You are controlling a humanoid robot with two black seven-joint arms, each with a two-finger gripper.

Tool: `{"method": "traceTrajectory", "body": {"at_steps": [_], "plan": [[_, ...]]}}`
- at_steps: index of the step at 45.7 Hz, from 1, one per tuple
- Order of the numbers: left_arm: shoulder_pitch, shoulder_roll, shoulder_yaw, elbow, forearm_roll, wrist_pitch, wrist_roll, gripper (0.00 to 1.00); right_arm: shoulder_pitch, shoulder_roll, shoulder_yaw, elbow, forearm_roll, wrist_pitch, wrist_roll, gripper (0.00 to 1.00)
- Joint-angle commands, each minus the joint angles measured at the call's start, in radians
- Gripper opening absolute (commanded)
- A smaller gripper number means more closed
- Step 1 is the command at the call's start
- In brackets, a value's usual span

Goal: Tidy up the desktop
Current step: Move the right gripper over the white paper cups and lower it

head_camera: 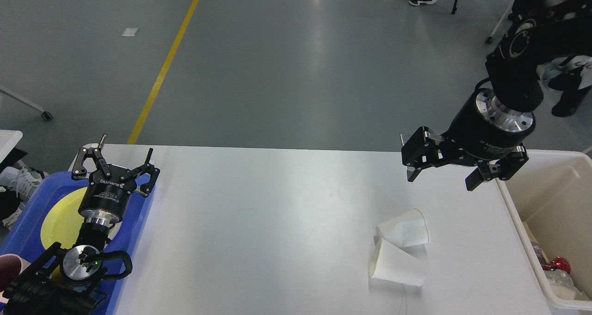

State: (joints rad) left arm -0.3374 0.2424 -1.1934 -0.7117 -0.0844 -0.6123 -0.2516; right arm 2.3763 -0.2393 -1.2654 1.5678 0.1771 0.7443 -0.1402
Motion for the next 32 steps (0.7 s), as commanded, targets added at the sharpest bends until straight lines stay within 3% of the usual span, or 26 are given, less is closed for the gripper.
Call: {"method": "traceTrajectory", "body": {"at_steps": [1, 5, 7, 32], "plan": [[0.000, 0.000, 0.000, 0.000, 0.000, 0.000, 0.000, 0.96, -0.005, 0.005, -0.023, -0.005, -0.002, -0.002, 0.039, 1.00], [0.000, 0.000, 0.000, 0.000, 0.000, 0.000, 0.000, 0.96, -0.008, 0.020, -0.064, -0.008, -0.011, -0.009, 0.114, 1.00], [0.000, 0.000, 0.000, 0.000, 0.000, 0.000, 0.000, 0.96, -0.008, 0.031, -0.078, -0.009, -0.013, -0.010, 0.129, 1.00], [0.000, 0.000, 0.000, 0.000, 0.000, 0.000, 0.000, 0.96, -0.052, 0.046, -0.060, -0.014, -0.008, -0.008, 0.129, 1.00]]}}
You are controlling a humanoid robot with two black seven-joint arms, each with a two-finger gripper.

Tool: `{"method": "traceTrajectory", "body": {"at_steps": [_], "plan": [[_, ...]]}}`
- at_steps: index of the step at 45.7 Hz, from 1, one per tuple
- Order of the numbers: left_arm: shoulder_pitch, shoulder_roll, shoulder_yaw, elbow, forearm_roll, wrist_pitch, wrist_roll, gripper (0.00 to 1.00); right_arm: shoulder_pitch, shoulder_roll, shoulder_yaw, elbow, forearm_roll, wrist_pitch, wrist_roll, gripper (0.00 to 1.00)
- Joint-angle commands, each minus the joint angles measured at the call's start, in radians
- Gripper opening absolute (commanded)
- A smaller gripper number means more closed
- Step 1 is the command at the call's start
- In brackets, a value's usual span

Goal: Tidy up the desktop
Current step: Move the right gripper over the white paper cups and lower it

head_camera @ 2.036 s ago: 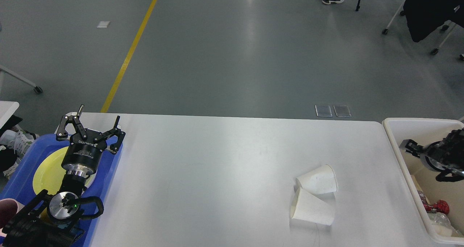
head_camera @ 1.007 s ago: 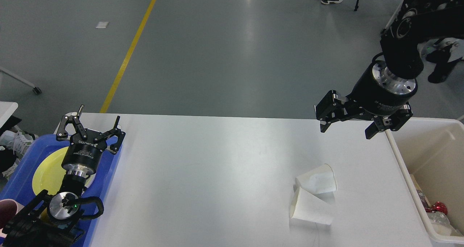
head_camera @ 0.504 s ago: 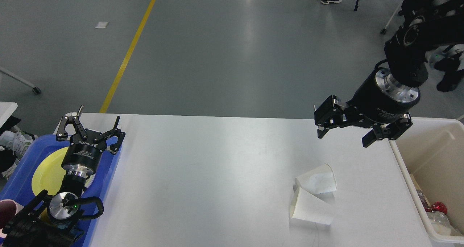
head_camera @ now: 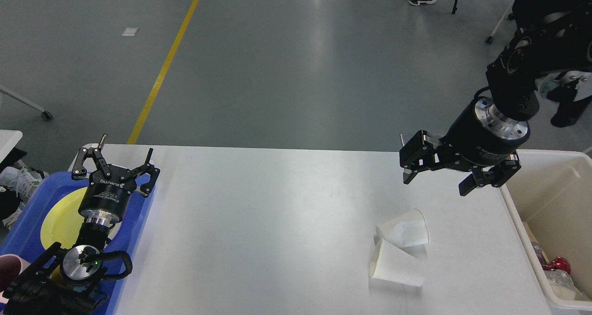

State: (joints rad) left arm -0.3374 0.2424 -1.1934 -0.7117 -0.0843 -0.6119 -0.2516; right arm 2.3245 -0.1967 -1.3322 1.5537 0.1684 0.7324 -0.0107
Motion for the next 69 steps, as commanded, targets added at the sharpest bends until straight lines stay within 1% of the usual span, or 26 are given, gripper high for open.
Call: {"method": "traceTrajectory", "body": {"at_steps": [1, 23, 29, 34, 39, 46, 50, 57, 61, 64, 69], "plan": [[0.000, 0.000, 0.000, 0.000, 0.000, 0.000, 0.000, 0.96, -0.001, 0.003, 0.010, -0.001, 0.002, 0.004, -0.002, 1.00], [0.000, 0.000, 0.000, 0.000, 0.000, 0.000, 0.000, 0.96, 0.018, 0.007, 0.022, -0.001, 0.013, 0.013, -0.008, 1.00], [0.000, 0.000, 0.000, 0.000, 0.000, 0.000, 0.000, 0.96, 0.018, 0.042, 0.025, -0.001, 0.014, 0.010, -0.012, 1.00], [0.000, 0.000, 0.000, 0.000, 0.000, 0.000, 0.000, 0.96, -0.004, 0.056, 0.039, -0.013, 0.014, -0.013, -0.014, 1.00], [0.000, 0.000, 0.000, 0.000, 0.000, 0.000, 0.000, 0.96, -0.057, 0.062, 0.048, -0.018, 0.014, -0.077, -0.018, 1.00], [0.000, 0.000, 0.000, 0.000, 0.000, 0.000, 0.000, 0.96, -0.166, 0.069, 0.057, -0.018, 0.014, -0.157, -0.058, 0.99], [0.000, 0.000, 0.000, 0.000, 0.000, 0.000, 0.000, 0.96, -0.247, 0.069, 0.068, -0.021, 0.011, -0.218, -0.060, 0.99], [-0.002, 0.000, 0.000, 0.001, 0.000, 0.000, 0.000, 0.96, -0.376, 0.059, 0.082, -0.043, 0.025, -0.363, -0.060, 0.99], [0.000, 0.000, 0.000, 0.000, 0.000, 0.000, 0.000, 0.96, -0.457, 0.039, 0.079, -0.107, 0.104, -0.376, -0.060, 0.99], [0.000, 0.000, 0.000, 0.000, 0.000, 0.000, 0.000, 0.96, -0.501, -0.001, 0.079, -0.136, 0.265, -0.375, -0.061, 0.99], [0.000, 0.000, 0.000, 0.000, 0.000, 0.000, 0.000, 0.96, -0.513, -0.018, 0.079, -0.138, 0.509, -0.373, -0.074, 1.00]]}}
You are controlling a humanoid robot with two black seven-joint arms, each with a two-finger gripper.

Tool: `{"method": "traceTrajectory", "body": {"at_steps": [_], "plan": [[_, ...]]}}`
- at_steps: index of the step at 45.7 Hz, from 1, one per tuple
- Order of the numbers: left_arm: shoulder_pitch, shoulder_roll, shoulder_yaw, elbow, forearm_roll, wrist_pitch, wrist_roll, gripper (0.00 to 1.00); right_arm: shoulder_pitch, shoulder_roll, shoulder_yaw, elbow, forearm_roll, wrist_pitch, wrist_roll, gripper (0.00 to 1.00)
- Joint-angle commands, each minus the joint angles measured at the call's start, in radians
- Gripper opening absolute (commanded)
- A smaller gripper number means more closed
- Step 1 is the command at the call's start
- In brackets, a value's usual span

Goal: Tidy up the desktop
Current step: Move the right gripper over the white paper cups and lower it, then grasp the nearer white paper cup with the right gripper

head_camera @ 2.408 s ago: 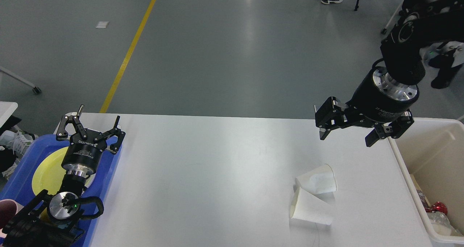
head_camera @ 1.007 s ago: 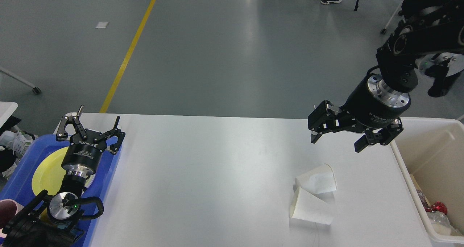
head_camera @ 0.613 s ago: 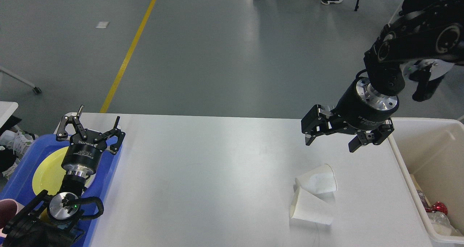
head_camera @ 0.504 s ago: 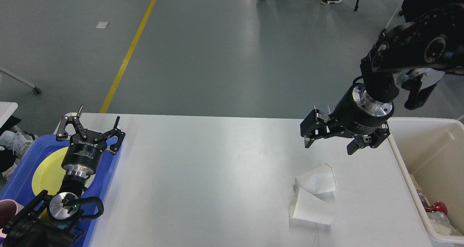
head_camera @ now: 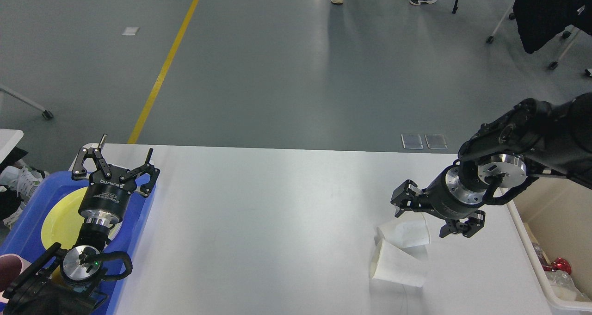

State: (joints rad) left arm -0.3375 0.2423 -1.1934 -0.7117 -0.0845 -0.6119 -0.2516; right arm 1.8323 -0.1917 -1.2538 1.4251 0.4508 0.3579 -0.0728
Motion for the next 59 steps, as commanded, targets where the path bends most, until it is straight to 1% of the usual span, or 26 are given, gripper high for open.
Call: {"method": "traceTrajectory", "body": {"at_steps": [1, 7, 9, 13, 24, 31, 39, 44, 50, 59], "plan": [[0.000, 0.000, 0.000, 0.000, 0.000, 0.000, 0.000, 0.96, -0.019, -0.023, 0.002, -0.008, 0.261, 0.001, -0.018, 1.00], [0.000, 0.000, 0.000, 0.000, 0.000, 0.000, 0.000, 0.96, -0.012, -0.035, 0.004, -0.006, 0.422, -0.001, -0.074, 1.00], [0.000, 0.000, 0.000, 0.000, 0.000, 0.000, 0.000, 0.96, -0.015, -0.052, 0.005, -0.005, 0.483, -0.001, -0.085, 1.00], [0.000, 0.000, 0.000, 0.000, 0.000, 0.000, 0.000, 0.96, -0.025, -0.077, 0.017, 0.008, 0.586, 0.001, -0.084, 1.00], [0.000, 0.000, 0.000, 0.000, 0.000, 0.000, 0.000, 0.96, -0.130, -0.158, 0.053, 0.009, 0.749, -0.022, -0.079, 0.99], [0.000, 0.000, 0.000, 0.000, 0.000, 0.000, 0.000, 0.96, -0.176, -0.179, 0.079, 0.005, 0.764, -0.054, -0.079, 0.99], [0.000, 0.000, 0.000, 0.000, 0.000, 0.000, 0.000, 0.96, -0.287, -0.181, 0.154, -0.006, 0.767, -0.071, -0.081, 0.98], [0.000, 0.000, 0.000, 0.000, 0.000, 0.000, 0.000, 0.96, -0.353, -0.183, 0.208, -0.017, 0.775, -0.119, -0.081, 0.98], [0.000, 0.000, 0.000, 0.000, 0.000, 0.000, 0.000, 0.96, -0.421, -0.195, 0.247, -0.064, 0.804, -0.203, -0.081, 0.97], [0.000, 0.000, 0.000, 0.000, 0.000, 0.000, 0.000, 0.96, -0.508, -0.195, 0.332, -0.140, 0.810, -0.221, -0.082, 0.97]]}}
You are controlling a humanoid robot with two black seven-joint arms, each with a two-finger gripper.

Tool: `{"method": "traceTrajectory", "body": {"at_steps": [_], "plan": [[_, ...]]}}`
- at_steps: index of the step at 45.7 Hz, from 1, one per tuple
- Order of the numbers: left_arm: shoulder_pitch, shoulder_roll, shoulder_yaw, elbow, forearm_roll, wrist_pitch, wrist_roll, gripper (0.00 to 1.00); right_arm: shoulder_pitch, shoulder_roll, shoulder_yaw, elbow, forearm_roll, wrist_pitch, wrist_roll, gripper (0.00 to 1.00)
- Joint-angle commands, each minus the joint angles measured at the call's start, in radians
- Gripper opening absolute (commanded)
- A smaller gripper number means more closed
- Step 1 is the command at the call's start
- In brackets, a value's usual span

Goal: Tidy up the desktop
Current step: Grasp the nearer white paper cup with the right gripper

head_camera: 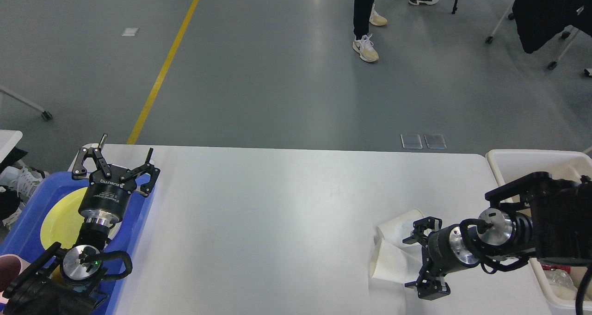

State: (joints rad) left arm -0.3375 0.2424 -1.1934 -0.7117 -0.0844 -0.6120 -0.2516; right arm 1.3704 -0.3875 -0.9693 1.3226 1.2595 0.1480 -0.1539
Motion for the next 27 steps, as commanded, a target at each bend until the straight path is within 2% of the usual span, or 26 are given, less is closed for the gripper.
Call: {"method": "traceTrajectory", "body": {"at_steps": [1, 10, 18, 21, 22, 27], "plan": [[0.000, 0.000, 0.000, 0.000, 0.000, 0.000, 0.000, 0.96, -0.057, 0.001, 0.056, -0.043, 0.000, -0.016, -0.001, 0.97], [0.000, 0.000, 0.000, 0.000, 0.000, 0.000, 0.000, 0.96, -0.137, 0.012, 0.098, -0.106, -0.003, -0.060, -0.003, 0.98], [0.000, 0.000, 0.000, 0.000, 0.000, 0.000, 0.000, 0.96, -0.197, 0.039, 0.115, -0.174, -0.005, -0.059, -0.004, 0.96], [0.000, 0.000, 0.000, 0.000, 0.000, 0.000, 0.000, 0.96, -0.198, 0.041, 0.115, -0.175, -0.006, -0.050, -0.003, 0.89], [-0.001, 0.000, 0.000, 0.000, 0.000, 0.000, 0.000, 0.96, -0.191, 0.041, 0.115, -0.171, -0.011, -0.039, -0.003, 0.82], [0.000, 0.000, 0.000, 0.000, 0.000, 0.000, 0.000, 0.96, -0.178, 0.042, 0.119, -0.163, -0.020, -0.033, -0.003, 0.63]]}}
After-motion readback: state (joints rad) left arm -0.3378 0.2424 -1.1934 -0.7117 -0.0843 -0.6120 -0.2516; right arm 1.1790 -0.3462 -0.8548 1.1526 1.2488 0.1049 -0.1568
